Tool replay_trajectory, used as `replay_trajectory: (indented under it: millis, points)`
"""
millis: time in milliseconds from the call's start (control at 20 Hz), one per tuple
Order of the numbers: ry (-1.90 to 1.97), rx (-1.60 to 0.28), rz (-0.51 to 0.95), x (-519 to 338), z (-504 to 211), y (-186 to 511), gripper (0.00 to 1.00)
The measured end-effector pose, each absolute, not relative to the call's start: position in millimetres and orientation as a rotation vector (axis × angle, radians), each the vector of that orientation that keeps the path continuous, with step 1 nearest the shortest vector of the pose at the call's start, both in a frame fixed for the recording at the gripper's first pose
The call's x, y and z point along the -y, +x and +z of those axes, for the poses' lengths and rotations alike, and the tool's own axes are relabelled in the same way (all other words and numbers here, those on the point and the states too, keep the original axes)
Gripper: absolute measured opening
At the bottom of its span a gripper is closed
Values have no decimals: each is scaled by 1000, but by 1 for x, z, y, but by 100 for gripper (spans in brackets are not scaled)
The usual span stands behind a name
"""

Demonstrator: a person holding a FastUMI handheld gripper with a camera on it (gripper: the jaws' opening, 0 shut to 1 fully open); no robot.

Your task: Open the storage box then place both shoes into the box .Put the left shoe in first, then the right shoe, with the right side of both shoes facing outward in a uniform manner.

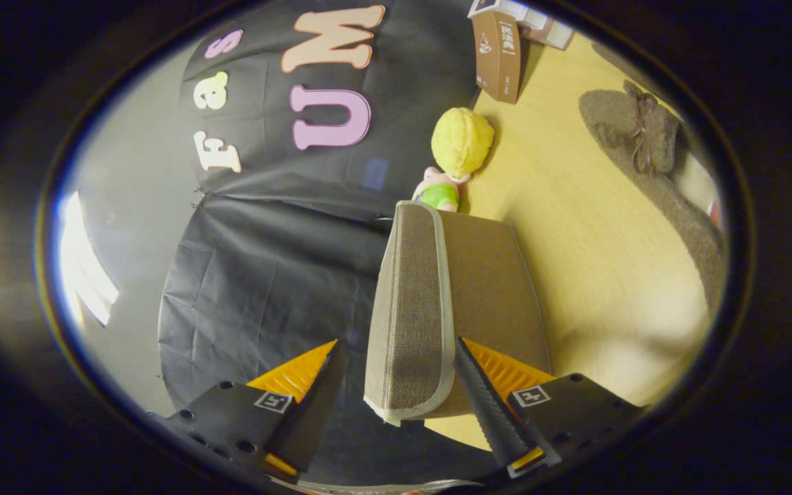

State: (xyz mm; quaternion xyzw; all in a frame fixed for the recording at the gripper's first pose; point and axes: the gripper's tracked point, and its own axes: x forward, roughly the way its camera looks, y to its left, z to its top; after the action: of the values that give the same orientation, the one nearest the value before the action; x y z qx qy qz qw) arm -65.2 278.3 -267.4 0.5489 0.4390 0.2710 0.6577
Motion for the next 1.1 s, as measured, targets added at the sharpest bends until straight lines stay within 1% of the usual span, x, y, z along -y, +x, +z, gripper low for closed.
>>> replay_trajectory:
  millis: [150,500,550,750,850,950,1050,1100]
  points:
    - [1298,-1019,595,-279,-274,-64,99]
    - [1376,-1036,618,-281,-268,-63,97]
    - [1387,-1032,620,-280,-264,-63,92]
    - [1431,-1047,637,-278,-255,-63,57]
    - [1439,-1068,676,-284,-249,-71,39]
    - [1435,-1078,716,-289,-242,-79,39]
    - [1418,-1041,727,-306,-239,-76,39]
    - [1425,-1002,688,-284,-238,-62,35]
